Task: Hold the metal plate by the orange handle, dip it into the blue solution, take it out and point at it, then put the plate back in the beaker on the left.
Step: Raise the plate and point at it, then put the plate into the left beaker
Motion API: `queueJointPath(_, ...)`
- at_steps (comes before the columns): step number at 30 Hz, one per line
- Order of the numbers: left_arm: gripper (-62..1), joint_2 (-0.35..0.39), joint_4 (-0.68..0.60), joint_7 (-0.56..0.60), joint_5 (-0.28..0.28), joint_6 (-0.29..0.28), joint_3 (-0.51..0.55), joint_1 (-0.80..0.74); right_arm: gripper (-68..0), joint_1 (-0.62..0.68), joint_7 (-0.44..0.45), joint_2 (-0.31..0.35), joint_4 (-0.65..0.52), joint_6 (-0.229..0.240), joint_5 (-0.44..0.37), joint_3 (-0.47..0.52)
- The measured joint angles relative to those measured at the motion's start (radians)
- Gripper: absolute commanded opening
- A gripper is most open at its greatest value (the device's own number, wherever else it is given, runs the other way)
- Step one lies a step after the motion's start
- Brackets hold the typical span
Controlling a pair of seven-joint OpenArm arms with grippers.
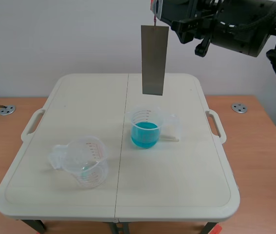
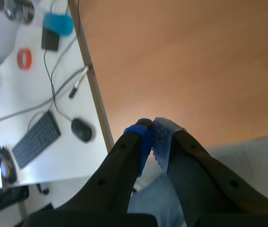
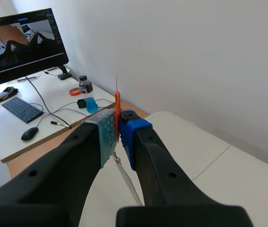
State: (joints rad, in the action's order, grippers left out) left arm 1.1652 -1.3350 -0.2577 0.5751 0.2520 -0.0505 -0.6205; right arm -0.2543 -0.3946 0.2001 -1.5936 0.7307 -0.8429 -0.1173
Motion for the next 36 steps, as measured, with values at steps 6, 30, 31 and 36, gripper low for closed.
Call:
queueJointPath(6,-59.0,-0.080,0.010,0.062,-0.063,0.008,-0.001,-0.159,-66.2,0.000,0.000,0.000,-0.034,0.000,-0.011,-0.009)
queueJointPath(30,-59.0,-0.479,0.029,0.075,-0.251,-0.150,-0.143,-0.313,-66.2,-0.059,0.031,0.005,-0.055,0.000,-0.023,-0.301)
queueJointPath(31,-59.0,-0.487,0.029,0.075,-0.251,-0.150,-0.154,-0.313,-66.2,-0.059,0.031,0.005,-0.055,0.000,-0.022,-0.312)
queueJointPath(36,-59.0,-0.518,0.029,0.075,-0.251,-0.152,-0.210,-0.313,-66.2,-0.058,0.047,0.005,-0.055,0.000,-0.022,-0.371)
